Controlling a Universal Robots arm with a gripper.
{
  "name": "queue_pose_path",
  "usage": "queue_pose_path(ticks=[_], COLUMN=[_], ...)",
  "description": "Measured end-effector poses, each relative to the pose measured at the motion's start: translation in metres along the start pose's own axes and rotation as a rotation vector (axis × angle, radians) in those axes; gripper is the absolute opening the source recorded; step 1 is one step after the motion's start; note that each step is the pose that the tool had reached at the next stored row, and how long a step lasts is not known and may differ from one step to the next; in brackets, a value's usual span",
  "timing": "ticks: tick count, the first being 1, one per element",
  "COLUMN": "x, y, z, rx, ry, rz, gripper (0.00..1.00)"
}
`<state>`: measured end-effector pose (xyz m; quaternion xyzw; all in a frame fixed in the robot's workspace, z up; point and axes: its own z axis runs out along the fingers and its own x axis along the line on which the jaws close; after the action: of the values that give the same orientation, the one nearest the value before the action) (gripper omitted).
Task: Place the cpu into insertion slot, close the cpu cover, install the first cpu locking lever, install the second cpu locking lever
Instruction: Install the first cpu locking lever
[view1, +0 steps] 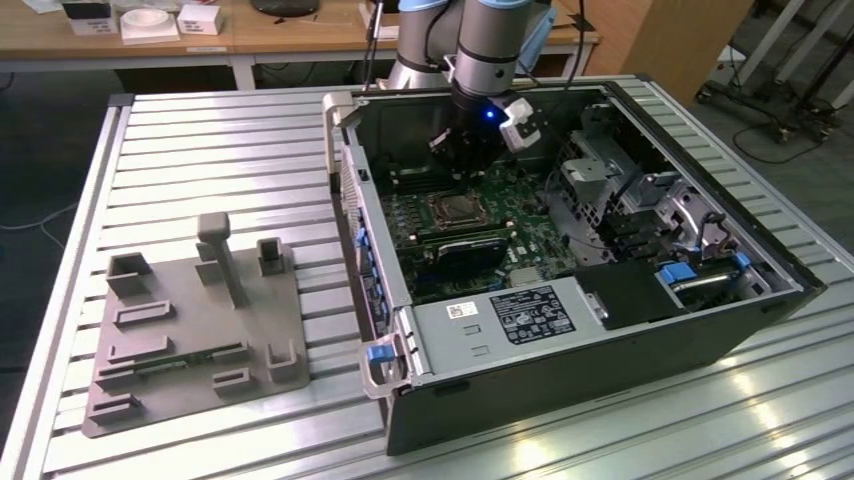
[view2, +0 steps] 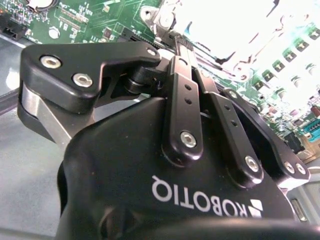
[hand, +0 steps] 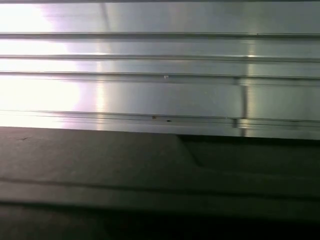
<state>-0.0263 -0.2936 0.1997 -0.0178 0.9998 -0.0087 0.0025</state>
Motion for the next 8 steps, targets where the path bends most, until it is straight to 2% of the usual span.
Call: queue_pose_path(ticks=[8], x=[0.0], y=[0.0], z=[0.0001], rx=[0.0049], ry=[0.0003], rz=[0.0], gripper=[0.1])
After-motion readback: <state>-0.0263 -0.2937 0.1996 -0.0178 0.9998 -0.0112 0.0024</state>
